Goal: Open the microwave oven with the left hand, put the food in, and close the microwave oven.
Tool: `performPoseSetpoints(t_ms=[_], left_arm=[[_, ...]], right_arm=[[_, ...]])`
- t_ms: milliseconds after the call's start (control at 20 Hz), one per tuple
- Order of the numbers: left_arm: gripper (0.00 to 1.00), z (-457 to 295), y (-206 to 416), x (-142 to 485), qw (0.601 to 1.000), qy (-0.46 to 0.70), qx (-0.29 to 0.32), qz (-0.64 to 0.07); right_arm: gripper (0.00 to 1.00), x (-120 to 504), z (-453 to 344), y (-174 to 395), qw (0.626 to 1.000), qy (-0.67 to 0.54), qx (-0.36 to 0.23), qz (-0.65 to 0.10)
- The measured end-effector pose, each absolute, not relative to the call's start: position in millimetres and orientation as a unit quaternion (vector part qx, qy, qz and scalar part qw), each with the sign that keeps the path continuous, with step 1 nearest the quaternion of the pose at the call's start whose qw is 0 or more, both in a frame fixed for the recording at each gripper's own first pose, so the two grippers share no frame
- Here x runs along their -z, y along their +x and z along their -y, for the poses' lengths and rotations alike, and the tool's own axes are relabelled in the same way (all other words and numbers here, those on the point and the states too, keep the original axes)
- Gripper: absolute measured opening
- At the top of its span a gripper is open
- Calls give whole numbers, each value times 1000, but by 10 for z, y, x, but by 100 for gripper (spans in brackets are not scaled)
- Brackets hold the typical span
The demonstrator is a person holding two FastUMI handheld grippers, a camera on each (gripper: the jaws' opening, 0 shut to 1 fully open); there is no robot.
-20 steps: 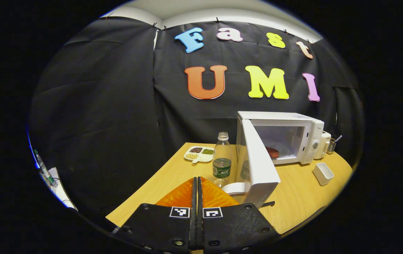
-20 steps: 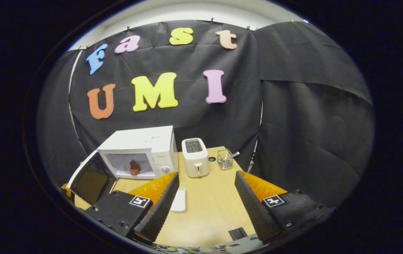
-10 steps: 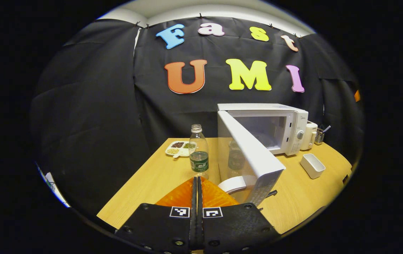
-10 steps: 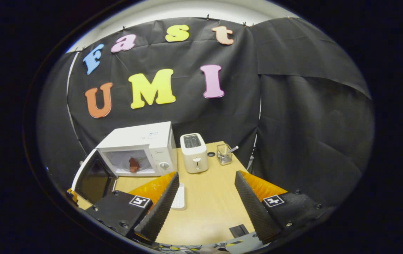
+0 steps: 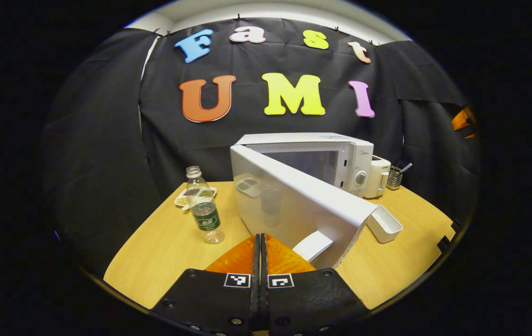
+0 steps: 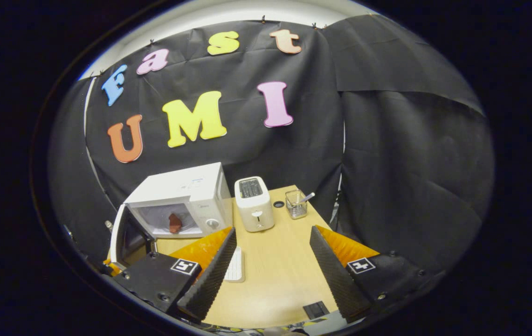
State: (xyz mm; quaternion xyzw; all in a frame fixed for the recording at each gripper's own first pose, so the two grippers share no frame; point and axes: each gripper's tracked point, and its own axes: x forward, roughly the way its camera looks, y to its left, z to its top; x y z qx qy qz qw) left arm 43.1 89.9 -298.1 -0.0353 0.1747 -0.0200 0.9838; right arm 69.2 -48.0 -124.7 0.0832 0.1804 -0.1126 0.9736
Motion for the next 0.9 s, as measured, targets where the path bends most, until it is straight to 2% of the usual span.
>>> performPoseSetpoints(t_ms=[400,900], left_arm=[[0,-116,949,2861,983,-34,80,-163],[0,507,1597,2885,982,-38,96,-160]], right_arm=[[100,1211,918,769,972,79,129,-178],[100,1228,1494,952,970,73,142,-181]])
